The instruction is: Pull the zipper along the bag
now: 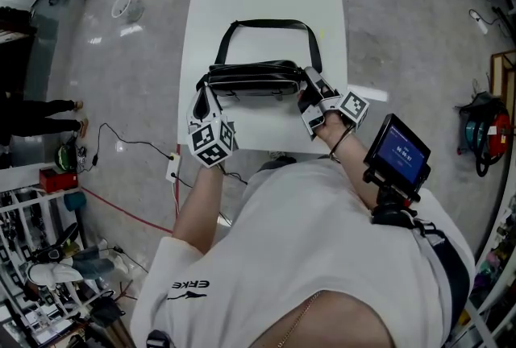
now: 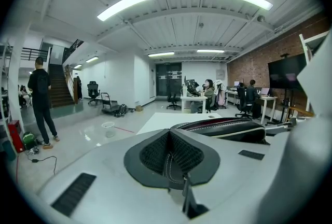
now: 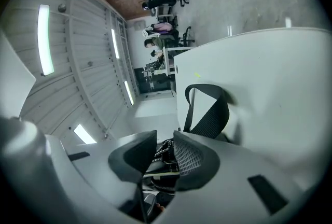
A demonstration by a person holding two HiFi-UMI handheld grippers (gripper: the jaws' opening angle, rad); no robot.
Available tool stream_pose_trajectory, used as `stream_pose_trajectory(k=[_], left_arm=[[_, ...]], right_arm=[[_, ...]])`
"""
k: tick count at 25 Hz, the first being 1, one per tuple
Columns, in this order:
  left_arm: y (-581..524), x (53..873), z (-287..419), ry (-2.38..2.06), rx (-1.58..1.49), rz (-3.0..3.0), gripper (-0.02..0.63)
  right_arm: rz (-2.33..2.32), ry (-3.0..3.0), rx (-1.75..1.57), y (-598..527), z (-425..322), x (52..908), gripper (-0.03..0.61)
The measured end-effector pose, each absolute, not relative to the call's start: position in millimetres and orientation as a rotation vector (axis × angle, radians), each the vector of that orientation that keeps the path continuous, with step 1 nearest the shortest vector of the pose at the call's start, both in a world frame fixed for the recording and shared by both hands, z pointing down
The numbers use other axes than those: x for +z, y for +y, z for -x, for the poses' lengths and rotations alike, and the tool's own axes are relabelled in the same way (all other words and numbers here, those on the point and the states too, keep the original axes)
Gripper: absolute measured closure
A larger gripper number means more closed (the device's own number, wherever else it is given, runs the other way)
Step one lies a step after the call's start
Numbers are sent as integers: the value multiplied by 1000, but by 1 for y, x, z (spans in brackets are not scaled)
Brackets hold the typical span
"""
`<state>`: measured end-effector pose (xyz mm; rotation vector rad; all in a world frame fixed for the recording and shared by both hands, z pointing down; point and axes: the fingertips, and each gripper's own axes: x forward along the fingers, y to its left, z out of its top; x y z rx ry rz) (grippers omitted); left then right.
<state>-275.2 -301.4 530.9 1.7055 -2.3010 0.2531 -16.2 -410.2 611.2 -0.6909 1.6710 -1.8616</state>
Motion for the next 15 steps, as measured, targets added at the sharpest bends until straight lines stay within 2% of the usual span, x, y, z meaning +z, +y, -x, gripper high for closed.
stream_pose_trajectory(k=[15], left_arm=[[-318, 539, 283, -2263, 277, -1754, 609]], right_arm=[[715, 1786, -1748, -410, 13, 583, 523]])
